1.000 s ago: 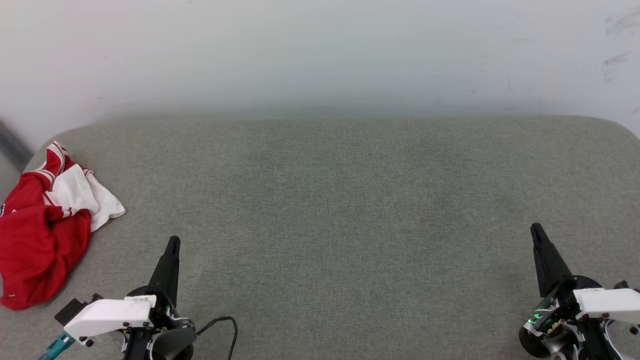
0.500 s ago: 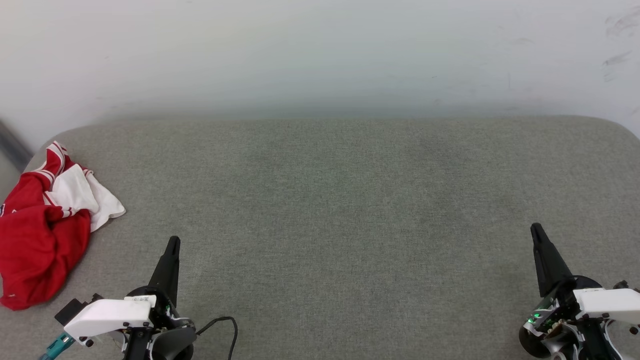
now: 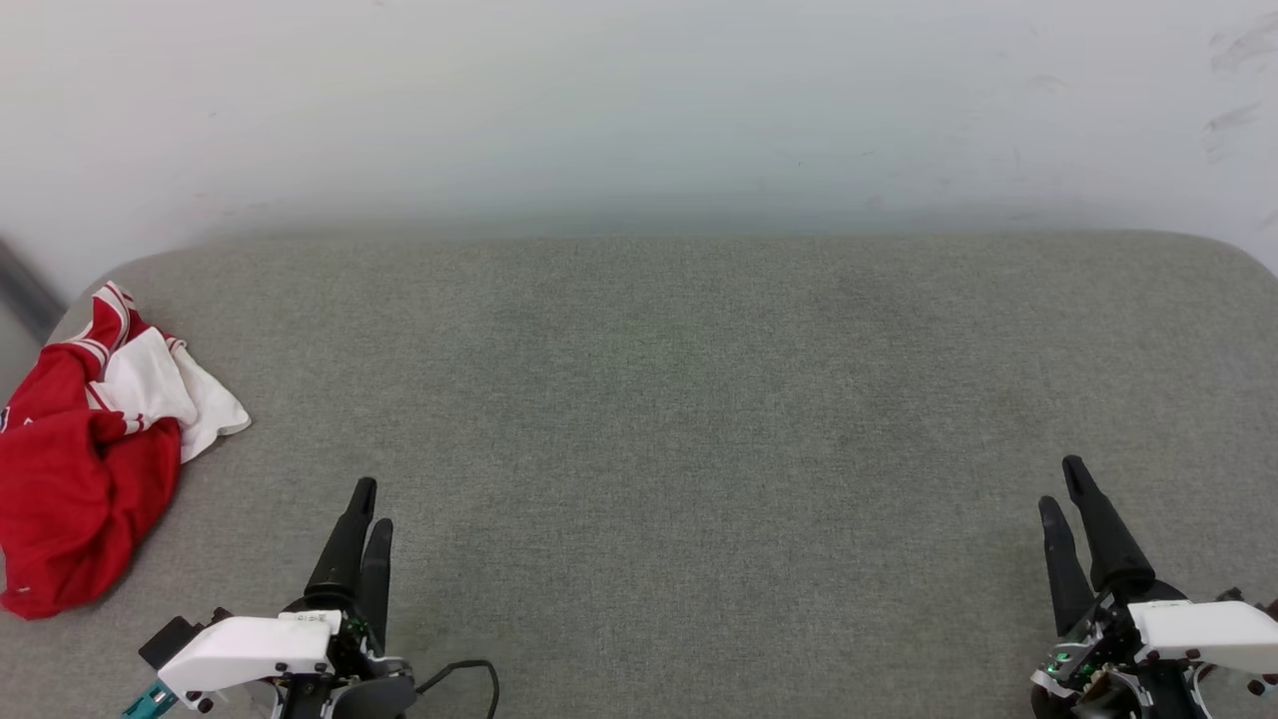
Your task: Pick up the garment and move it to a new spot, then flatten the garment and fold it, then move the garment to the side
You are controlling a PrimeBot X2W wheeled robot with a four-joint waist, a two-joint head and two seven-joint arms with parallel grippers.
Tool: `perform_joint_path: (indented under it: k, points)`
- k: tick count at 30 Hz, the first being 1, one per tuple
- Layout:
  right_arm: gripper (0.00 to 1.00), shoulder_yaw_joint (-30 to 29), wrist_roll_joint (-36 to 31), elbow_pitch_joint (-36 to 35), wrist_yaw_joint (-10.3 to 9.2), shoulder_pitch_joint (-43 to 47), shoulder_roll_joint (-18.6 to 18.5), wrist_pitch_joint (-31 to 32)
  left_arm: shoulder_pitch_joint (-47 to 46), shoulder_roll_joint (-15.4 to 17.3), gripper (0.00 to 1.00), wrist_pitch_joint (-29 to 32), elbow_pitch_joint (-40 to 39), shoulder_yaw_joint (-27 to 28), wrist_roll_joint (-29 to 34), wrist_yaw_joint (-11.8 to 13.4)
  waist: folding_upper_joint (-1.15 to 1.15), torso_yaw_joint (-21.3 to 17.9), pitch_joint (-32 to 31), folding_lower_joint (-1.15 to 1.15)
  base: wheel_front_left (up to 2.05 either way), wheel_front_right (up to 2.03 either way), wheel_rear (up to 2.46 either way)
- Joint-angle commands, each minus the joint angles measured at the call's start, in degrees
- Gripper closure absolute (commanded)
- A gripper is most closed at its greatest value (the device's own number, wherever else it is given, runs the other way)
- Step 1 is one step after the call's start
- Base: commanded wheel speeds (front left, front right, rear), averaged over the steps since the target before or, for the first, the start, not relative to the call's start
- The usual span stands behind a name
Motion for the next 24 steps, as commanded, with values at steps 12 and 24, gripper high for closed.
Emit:
perform_joint_path:
  k: [12, 24]
  points:
    - [0.00, 1.6, -8.0, -3.3, 0.00, -0.5, -0.4, -3.8, -2.0, 0.6, 0.00, -4.0, -2.5, -4.1, 8.3, -0.1, 0.00, 0.0, 0.0, 0.00, 0.00, 0.00, 0.00]
    - [0.00, 2.9, -22.6, -5.0, 0.00, -0.2, -0.5, -6.4, -2.2, 0.2, 0.00, -6.6, -2.5, -4.0, 22.1, -0.1, 0.00, 0.0, -0.1, 0.00, 0.00, 0.00, 0.00]
